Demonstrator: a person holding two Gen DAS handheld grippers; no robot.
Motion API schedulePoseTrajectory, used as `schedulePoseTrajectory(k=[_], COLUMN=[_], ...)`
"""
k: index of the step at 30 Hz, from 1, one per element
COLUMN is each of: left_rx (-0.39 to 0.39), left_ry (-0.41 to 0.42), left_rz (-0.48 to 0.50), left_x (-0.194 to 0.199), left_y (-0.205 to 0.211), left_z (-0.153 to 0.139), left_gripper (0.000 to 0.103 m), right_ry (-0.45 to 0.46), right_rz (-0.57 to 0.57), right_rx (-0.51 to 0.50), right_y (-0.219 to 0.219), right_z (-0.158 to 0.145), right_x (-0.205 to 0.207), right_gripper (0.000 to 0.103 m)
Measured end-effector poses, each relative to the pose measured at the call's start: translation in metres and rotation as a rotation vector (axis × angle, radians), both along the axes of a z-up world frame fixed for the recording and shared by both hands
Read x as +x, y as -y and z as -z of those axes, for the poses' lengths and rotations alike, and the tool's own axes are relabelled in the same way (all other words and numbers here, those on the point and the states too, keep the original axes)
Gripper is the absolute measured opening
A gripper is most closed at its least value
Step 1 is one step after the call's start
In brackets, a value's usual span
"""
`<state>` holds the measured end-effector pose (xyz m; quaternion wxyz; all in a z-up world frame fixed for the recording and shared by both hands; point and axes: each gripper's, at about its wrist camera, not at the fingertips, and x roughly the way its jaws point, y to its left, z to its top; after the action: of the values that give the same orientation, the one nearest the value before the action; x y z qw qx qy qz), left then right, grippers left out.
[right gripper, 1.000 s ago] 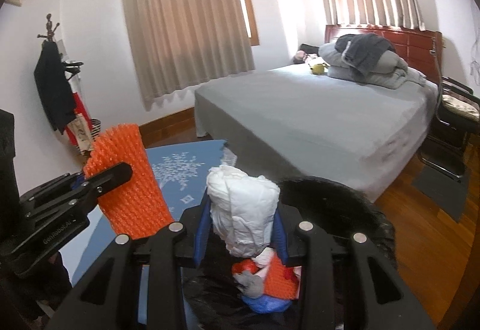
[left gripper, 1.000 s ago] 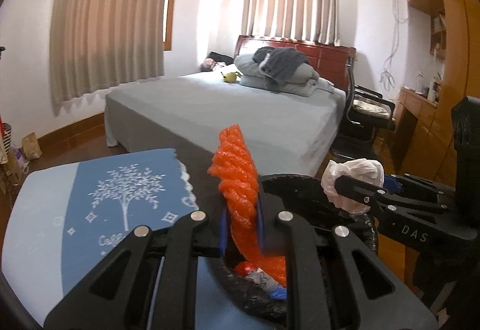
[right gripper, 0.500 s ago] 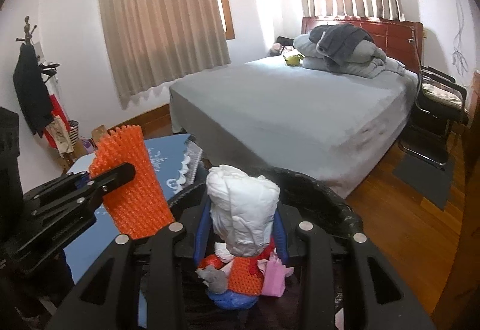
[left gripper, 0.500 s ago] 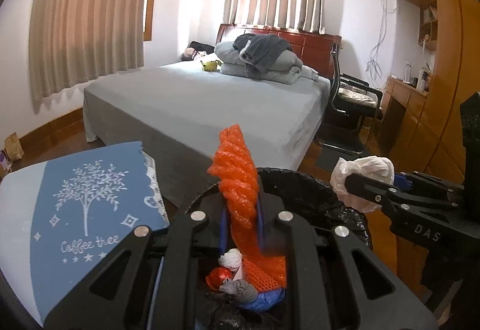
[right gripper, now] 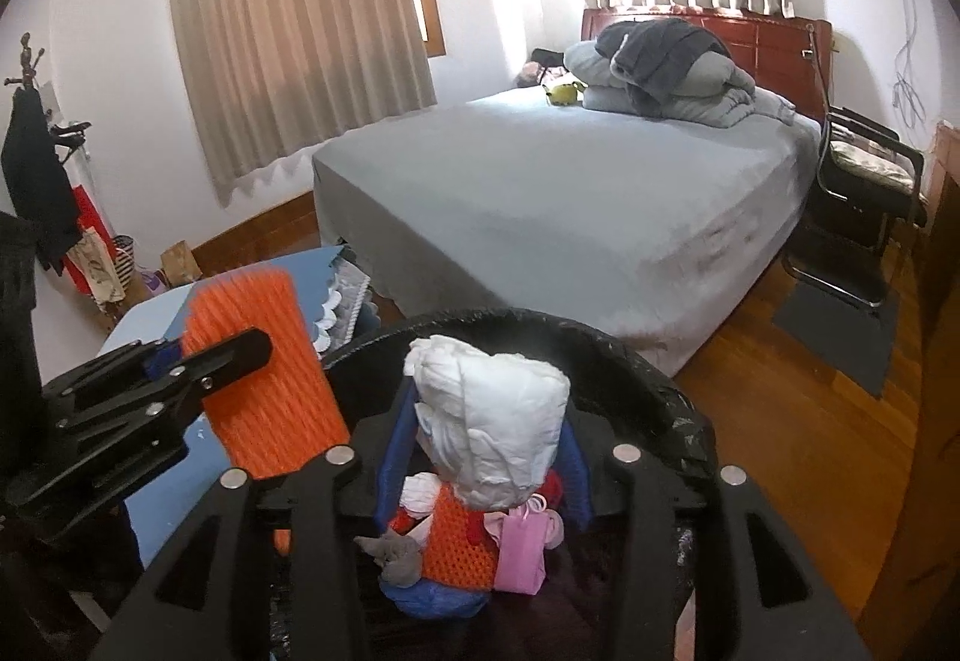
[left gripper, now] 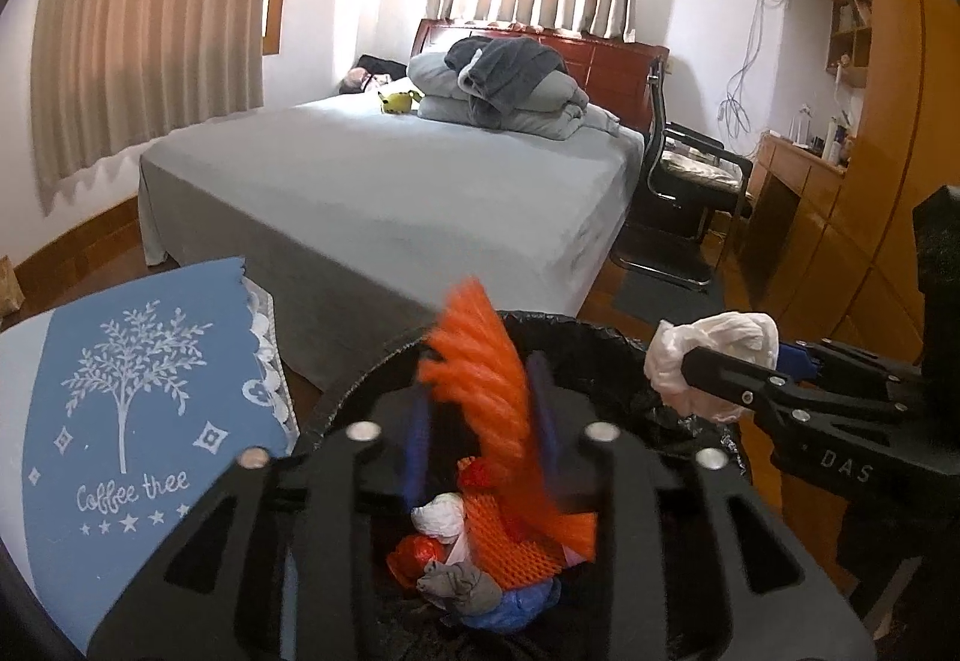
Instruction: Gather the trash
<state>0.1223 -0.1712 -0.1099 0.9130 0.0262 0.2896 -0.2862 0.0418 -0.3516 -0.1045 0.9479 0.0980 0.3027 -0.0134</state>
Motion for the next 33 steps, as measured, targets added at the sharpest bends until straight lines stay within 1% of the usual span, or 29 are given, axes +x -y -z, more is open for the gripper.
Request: schedulePoseTrajectory(k=[3,5,6,7,8,12,14,15,16,17,19,22,30,33], left_rx=[-0.001,-0.004,-0.005,-0.006,-0.006,-0.002,0.001,0.001,-0.001,-0.001,0.004,0.015,0.032,0.035], left_ry=[-0.005,-0.004,-0.002,0.001,0.003,0.013,0.024,0.029,0.032,0.038,0.046,0.053,0.056,0.064], left_rz=[-0.008,-0.019,-0.026,-0.033,-0.039,-0.064,-0.081,-0.090,-0.095,-0.104,-0.113,-0.131,-0.192,-0.213], left_x=[0.001,0.001,0.001,0.001,0.001,-0.002,-0.005,-0.007,-0.009,-0.012,-0.015,-0.023,-0.044,-0.055], left_y=[-0.004,-0.008,-0.011,-0.013,-0.014,-0.024,-0.031,-0.035,-0.038,-0.043,-0.048,-0.059,-0.086,-0.095], left_z=[0.002,0.001,0.000,-0.001,-0.002,-0.008,-0.012,-0.015,-0.016,-0.019,-0.024,-0.030,-0.041,-0.048], left_gripper=[0.040,0.046,0.048,0.052,0.056,0.065,0.072,0.074,0.079,0.083,0.087,0.091,0.094,0.095], right_ry=[-0.009,-0.013,-0.012,-0.011,-0.009,0.002,0.008,0.012,0.016,0.022,0.034,0.047,0.056,0.066], right_rz=[0.006,0.011,0.012,0.016,0.018,0.022,0.021,0.022,0.024,0.025,0.025,0.020,-0.020,-0.042], right_rx=[0.003,0.003,0.003,0.000,-0.001,-0.001,0.001,0.001,0.000,-0.001,-0.005,-0.002,0.036,0.032], right_y=[0.002,0.002,0.003,0.002,0.002,0.000,-0.002,-0.003,-0.004,-0.005,-0.007,-0.011,-0.026,-0.035], right_z=[0.002,0.003,0.002,0.002,0.001,-0.002,-0.004,-0.005,-0.007,-0.009,-0.013,-0.020,-0.039,-0.046], right_x=[0.004,0.004,0.003,0.003,0.002,0.000,-0.002,-0.003,-0.004,-0.007,-0.010,-0.015,-0.027,-0.034], right_gripper=[0.045,0.046,0.050,0.054,0.055,0.061,0.066,0.072,0.077,0.080,0.089,0.097,0.097,0.097])
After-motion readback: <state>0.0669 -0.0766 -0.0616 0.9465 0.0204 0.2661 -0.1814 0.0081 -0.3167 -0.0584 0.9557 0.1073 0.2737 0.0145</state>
